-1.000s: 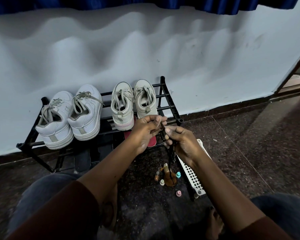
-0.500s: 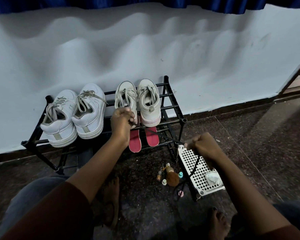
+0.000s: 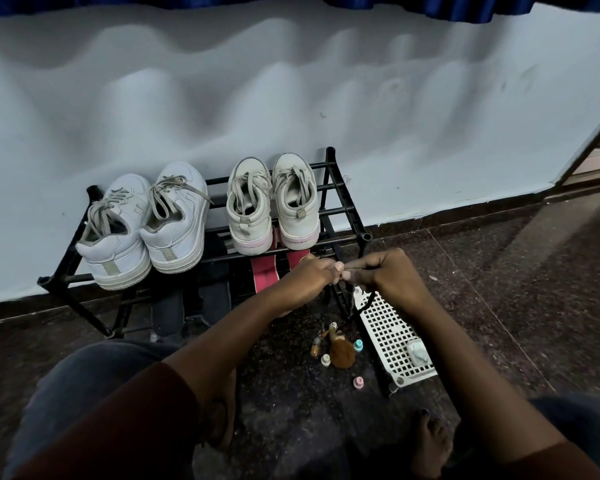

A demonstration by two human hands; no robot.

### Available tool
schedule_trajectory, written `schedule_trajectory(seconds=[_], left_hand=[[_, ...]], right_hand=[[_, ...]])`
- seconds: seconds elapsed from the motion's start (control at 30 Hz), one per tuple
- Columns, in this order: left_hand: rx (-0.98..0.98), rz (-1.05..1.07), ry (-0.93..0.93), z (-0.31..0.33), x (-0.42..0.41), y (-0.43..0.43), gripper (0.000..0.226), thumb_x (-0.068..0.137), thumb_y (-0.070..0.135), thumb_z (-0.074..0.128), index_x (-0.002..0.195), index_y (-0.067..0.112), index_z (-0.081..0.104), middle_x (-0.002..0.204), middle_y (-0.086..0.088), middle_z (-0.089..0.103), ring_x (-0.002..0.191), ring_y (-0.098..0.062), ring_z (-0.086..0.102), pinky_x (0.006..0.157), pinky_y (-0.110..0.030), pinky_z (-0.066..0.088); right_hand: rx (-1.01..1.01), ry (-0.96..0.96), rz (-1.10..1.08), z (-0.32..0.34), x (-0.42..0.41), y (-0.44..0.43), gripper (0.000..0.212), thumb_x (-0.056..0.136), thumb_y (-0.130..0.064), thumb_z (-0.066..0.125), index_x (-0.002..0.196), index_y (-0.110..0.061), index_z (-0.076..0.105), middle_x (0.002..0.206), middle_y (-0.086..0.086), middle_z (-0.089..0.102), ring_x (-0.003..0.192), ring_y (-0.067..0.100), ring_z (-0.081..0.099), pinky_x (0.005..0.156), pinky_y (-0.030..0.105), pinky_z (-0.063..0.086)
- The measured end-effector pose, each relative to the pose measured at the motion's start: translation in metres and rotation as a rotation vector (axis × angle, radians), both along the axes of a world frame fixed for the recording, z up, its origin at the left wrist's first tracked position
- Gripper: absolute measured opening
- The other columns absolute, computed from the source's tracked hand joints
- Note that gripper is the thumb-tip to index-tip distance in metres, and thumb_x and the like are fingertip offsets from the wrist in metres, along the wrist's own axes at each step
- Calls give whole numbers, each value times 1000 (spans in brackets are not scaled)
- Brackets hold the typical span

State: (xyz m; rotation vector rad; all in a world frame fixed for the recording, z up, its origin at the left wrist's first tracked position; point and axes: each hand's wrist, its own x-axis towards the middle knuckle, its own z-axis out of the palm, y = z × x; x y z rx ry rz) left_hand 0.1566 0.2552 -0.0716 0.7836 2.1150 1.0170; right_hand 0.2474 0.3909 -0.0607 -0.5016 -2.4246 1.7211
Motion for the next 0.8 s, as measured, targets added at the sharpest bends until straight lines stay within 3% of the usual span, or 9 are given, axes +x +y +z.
schedule_trajectory(seconds=[0.1,0.23,0.3,0.43,0.5,0.57,0.67,0.7,0.8], left_hand=[[-75,0,94,-2,-5,-4,33,101,35,37,75,18,48,100,-7,40,94,-19,44,75,-26,34],[-218,48,274,-5,-19,-13,34,101,32,37,73,13,43,120,-25,47,122,-31,37,95,-32,32],[-312,72,355,-8,-27,-18,36,101,33,36,73,12,46,122,-26,48,130,-34,30,99,-36,30],[-488,140,469,-12,-34,-23,37,100,37,35,107,11,60,132,-19,37,126,-37,30,100,-42,31],[-544,143,548,-9,-28,-22,37,101,38,33,118,17,59,132,-18,36,124,-35,31,97,-41,33],[-496,87,533,-5,-20,-19,39,102,39,28,129,24,52,137,-20,33,128,-35,27,101,-43,30],[-223,-34,254,1,-3,-12,41,101,42,25,139,40,39,151,-22,15,141,-39,10,113,-54,14],[-149,-62,183,1,2,-9,41,101,43,25,139,41,39,149,-21,18,140,-37,13,114,-53,15],[-45,-114,121,-2,11,1,37,101,39,30,125,26,55,116,-8,40,117,-23,38,94,-31,32]], right_hand=[[-65,-74,-3,-2,4,6,5,79,-8,70,82,-9,74,88,12,72,67,16,56,62,23,45],[-30,-150,3,-5,9,21,7,81,-2,66,83,0,73,69,-7,71,54,6,51,52,15,40],[12,-165,-9,-6,12,30,11,81,-2,66,82,8,71,75,-7,72,54,1,56,57,17,43],[113,-134,-65,-4,16,38,13,80,-5,68,69,-10,74,87,0,73,57,-1,59,60,23,43],[227,-104,-79,-3,15,36,8,80,-8,69,76,-12,75,88,0,73,64,3,63,61,24,48],[336,-64,-55,1,12,30,10,80,-10,70,88,-10,75,90,3,73,74,11,66,69,20,51],[387,2,20,5,8,17,16,79,-11,71,94,-12,74,93,3,72,82,8,66,80,21,51],[394,23,38,6,7,14,17,78,-11,72,95,-13,74,93,3,73,81,8,66,82,24,51],[364,64,59,5,4,9,15,77,-13,73,91,-15,75,84,2,74,77,10,68,79,31,54]])
